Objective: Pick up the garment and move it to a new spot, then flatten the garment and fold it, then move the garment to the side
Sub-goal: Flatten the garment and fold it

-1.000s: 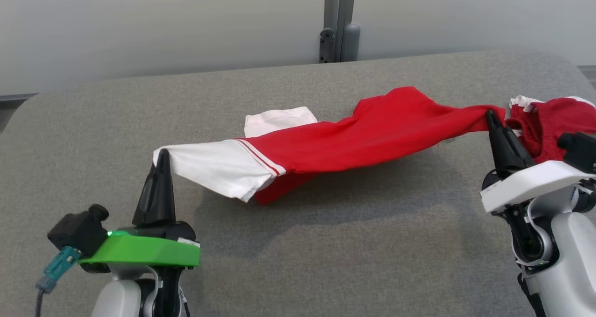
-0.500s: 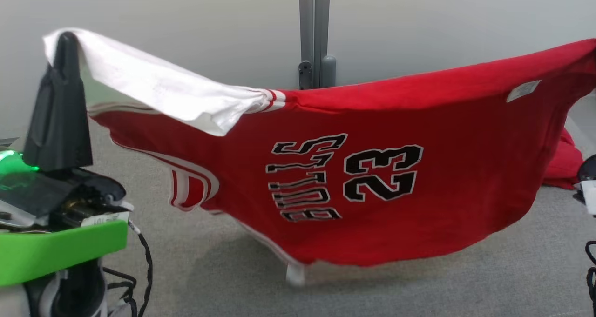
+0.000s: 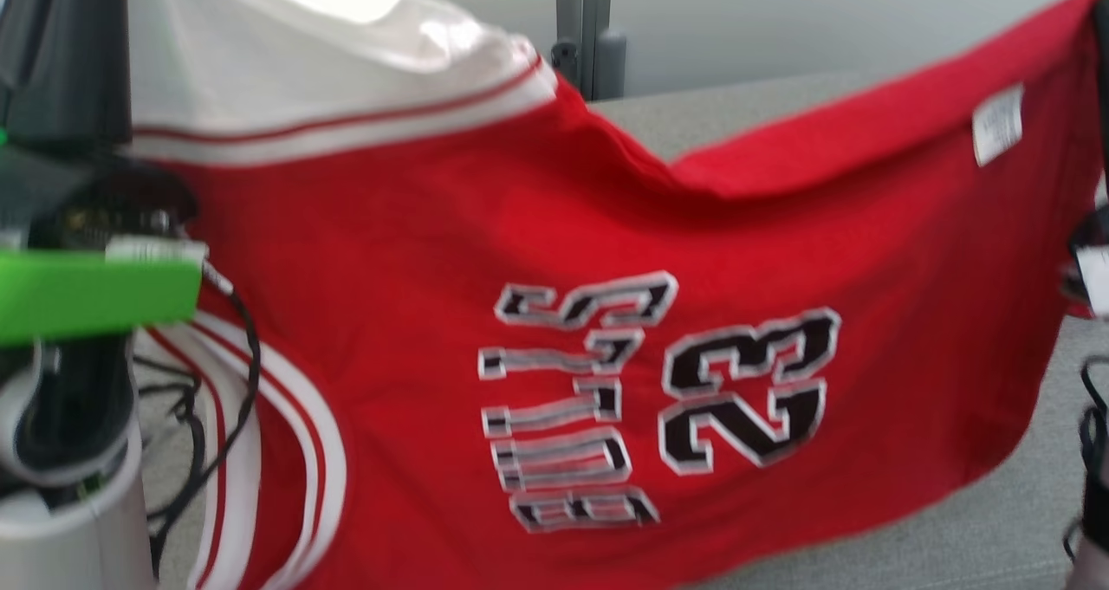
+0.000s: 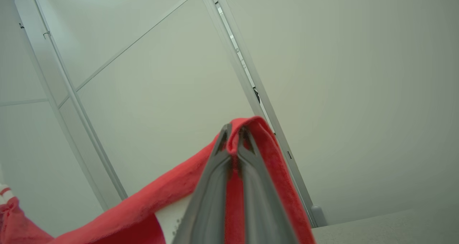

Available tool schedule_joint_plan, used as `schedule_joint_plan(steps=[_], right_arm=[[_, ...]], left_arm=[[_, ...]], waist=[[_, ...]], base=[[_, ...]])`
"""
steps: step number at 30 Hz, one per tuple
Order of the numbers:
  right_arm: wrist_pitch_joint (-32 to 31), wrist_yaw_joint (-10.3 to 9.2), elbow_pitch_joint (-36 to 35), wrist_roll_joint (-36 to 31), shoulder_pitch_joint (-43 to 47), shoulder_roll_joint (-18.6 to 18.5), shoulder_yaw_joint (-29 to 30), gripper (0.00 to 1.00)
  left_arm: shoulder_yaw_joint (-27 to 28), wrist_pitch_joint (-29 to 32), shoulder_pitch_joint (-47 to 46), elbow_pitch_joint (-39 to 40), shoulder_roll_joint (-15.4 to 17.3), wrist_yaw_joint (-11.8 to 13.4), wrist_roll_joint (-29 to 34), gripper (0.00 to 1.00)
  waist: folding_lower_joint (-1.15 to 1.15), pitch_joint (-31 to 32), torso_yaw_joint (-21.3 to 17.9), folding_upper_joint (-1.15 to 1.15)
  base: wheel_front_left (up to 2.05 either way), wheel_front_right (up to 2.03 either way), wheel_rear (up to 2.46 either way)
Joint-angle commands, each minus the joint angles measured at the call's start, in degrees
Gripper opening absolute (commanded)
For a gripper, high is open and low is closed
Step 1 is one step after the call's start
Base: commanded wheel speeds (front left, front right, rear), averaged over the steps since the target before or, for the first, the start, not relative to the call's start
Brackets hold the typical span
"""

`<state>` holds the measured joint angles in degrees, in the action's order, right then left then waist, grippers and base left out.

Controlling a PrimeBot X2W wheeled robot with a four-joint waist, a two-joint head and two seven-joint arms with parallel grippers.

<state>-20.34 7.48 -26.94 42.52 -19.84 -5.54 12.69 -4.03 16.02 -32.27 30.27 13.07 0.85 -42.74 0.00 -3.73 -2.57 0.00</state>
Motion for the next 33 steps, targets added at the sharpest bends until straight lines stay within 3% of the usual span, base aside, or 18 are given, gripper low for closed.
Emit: schedule_joint_plan(steps=[1,7,13,18,26,33], right_arm=[[-0.2,0.01,2.9,-0.2,-4.0,0.4,-0.7,0.0],[3.4,0.01,22.6,-7.0,-26.3,0.4,-4.5,0.0],[12.1,0.01,46.9,-16.0,-48.5,2.0,-2.2,0.0],[18.2,0.01,60.8,-20.3,-59.5,2.5,-1.8,0.0],[25.7,0.01,73.6,-16.4,-55.4,2.5,-9.4,0.0],[29.0,0.01,73.0,-6.9,-46.8,0.0,-15.2,0.0]], left_arm=[[0.1,0.7,-3.0,-2.8,0.3,0.0,-0.6,0.0],[-1.1,0.5,-20.8,-20.4,1.1,-1.1,2.5,0.0],[-1.4,-7.1,-40.8,-39.9,1.1,-2.4,7.8,0.0],[-1.6,-12.1,-50.0,-51.2,-0.3,-2.8,9.3,0.0],[-1.6,-19.8,-41.7,-60.4,-2.6,-6.7,5.8,0.0],[-3.2,-24.5,-29.0,-56.7,-2.1,-8.3,0.7,0.0]], waist=[[0.0,-6.5,0.2,0.0],[0.0,-14.0,1.1,0.0],[0.0,-15.8,2.3,0.0],[0.0,-20.6,4.2,0.0],[0.0,-28.1,6.6,0.0],[0.0,-29.7,6.9,0.0]], base=[[0.0,0.0,0.0],[0.0,0.0,0.0],[0.0,0.0,0.0],[0.0,0.0,0.0],[0.0,0.0,0.0],[0.0,0.0,0.0]])
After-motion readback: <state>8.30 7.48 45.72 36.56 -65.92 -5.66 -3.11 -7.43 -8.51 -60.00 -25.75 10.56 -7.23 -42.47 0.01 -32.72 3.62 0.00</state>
